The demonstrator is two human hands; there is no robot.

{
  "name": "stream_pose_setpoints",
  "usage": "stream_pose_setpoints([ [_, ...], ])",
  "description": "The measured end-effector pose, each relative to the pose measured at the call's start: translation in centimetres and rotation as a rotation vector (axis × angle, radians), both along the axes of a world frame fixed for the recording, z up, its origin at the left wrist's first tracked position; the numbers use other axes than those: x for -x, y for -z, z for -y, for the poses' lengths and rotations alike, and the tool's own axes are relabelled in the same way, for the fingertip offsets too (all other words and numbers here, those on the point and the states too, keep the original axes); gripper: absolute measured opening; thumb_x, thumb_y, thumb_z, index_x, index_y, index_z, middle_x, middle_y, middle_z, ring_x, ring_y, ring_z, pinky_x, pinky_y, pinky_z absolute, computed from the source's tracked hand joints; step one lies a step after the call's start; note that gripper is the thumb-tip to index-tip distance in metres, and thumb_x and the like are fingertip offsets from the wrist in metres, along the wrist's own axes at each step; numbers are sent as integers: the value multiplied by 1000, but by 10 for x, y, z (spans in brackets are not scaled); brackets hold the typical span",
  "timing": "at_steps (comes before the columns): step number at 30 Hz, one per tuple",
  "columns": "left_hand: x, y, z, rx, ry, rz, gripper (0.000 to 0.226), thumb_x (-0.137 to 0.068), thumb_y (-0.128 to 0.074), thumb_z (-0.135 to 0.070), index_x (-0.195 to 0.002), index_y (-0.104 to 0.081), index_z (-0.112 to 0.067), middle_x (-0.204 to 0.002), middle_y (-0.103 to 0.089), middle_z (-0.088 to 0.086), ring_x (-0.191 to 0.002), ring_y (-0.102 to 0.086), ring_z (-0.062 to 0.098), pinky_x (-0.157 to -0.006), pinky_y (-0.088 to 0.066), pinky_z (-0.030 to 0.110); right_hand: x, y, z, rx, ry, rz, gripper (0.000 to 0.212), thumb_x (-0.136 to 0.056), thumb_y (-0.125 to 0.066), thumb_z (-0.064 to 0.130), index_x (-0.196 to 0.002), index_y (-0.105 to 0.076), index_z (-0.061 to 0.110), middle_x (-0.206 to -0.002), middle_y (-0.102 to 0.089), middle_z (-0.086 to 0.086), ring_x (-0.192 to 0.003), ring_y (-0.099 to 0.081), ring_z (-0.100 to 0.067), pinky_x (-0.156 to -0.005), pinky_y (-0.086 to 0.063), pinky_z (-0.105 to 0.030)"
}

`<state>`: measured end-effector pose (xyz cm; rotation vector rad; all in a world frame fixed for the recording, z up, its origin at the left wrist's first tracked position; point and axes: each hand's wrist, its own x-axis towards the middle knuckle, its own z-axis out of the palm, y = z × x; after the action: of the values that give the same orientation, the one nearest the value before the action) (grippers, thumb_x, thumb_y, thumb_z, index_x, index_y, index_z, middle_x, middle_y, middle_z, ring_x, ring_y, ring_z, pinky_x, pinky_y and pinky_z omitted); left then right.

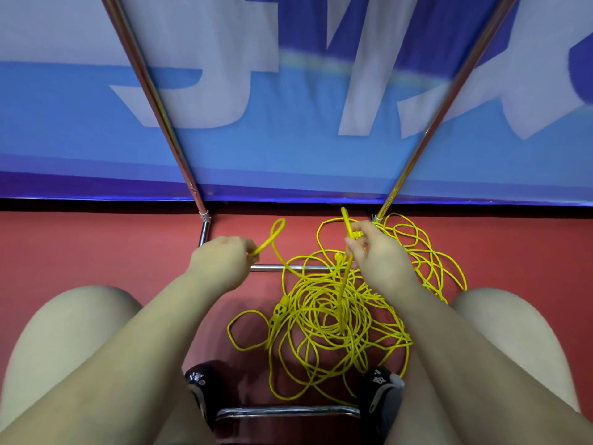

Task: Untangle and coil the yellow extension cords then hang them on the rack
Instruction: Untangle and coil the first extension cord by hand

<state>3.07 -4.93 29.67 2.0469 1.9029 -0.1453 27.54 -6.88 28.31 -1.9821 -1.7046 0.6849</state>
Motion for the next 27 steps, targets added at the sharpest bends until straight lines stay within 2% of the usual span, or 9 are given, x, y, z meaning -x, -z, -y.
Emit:
stream_pose_setpoints([
  [3, -2, -3, 3, -64, -49, 22, 25, -96, -42, -28, -111, -62, -26, -107, -64, 9, -101, -58, 32, -73, -41, 31, 0, -15, 1, -39, -28, -1, 26, -92, -49, 34, -118, -52, 27, -96, -70, 0, -88, -66, -22, -76, -48, -31],
  [9, 12, -6, -1, -179, -312, 418, 28, -92, -53, -38, -85, -66, -15, -84, -68, 9, -89, -60, 31, -74, -42, 33, 4, -36, -3, -37, -152, 17, 23, -93, -50, 31, -115, -52, 27, -87, -67, 5, -83, -65, -20, -79, -50, -36],
  [11, 13, 0, -5, -248, -318, 530, 5, -90, -60, -20, -92, -61, -16, -91, -69, 3, -87, -64, 26, -79, -46, 31, 4, -32, -6, -18, -164, -10, 22, -93, -50, 30, -115, -53, 25, -83, -66, 6, -76, -66, -17, -76, -50, -32],
  [13, 11, 9, -9, -223, -417, 808, 19, -89, -58, -4, -101, -48, -14, -98, -68, 7, -75, -66, 24, -77, -53, 34, 4, -22, -5, 22, -128, -120, 21, -94, -50, 26, -114, -53, 23, -80, -66, 6, -68, -67, -15, -72, -49, -28],
  [15, 9, 15, -16, -122, -646, 1160, 28, -91, -57, -1, -111, -40, -10, -103, -65, 13, -61, -63, 19, -61, -56, 27, 6, -10, -3, 50, -80, -274, 22, -95, -49, 22, -116, -52, 19, -76, -65, 6, -63, -67, -20, -71, -50, -33],
  [17, 6, 19, -23, 64, -835, 1370, 24, -94, -55, -11, -116, -46, -9, -100, -68, 9, -47, -55, 7, -49, -49, 15, 11, -2, -6, 37, -59, -379, 20, -95, -49, 19, -115, -51, 20, -72, -64, 5, -57, -65, -19, -66, -51, -34],
  [19, 4, 22, -29, 307, -943, 1525, 16, -99, -45, -23, -104, -58, -13, -79, -73, 0, -36, -43, 1, -42, -41, 13, 18, -1, -12, 9, -65, -477, 17, -95, -49, 16, -111, -51, 22, -70, -64, 5, -49, -61, -12, -60, -49, -27],
  [22, -1, 23, -33, 537, -1014, 1609, 27, -98, -42, -32, -87, -60, -16, -52, -62, -6, -31, -36, 1, -36, -31, 11, 25, -3, -21, 18, -82, -601, 16, -96, -47, 12, -108, -51, 21, -68, -61, 3, -43, -55, -5, -52, -46, -19],
  [27, -15, 31, -36, 708, -1020, 1588, 30, -94, -47, -36, -78, -57, -13, -59, -64, 0, -30, -33, 2, -30, -23, 11, 35, 5, -26, 37, -126, -614, 22, -95, -50, 15, -96, -51, 37, -67, -60, 5, -47, -51, -6, -56, -46, -23],
])
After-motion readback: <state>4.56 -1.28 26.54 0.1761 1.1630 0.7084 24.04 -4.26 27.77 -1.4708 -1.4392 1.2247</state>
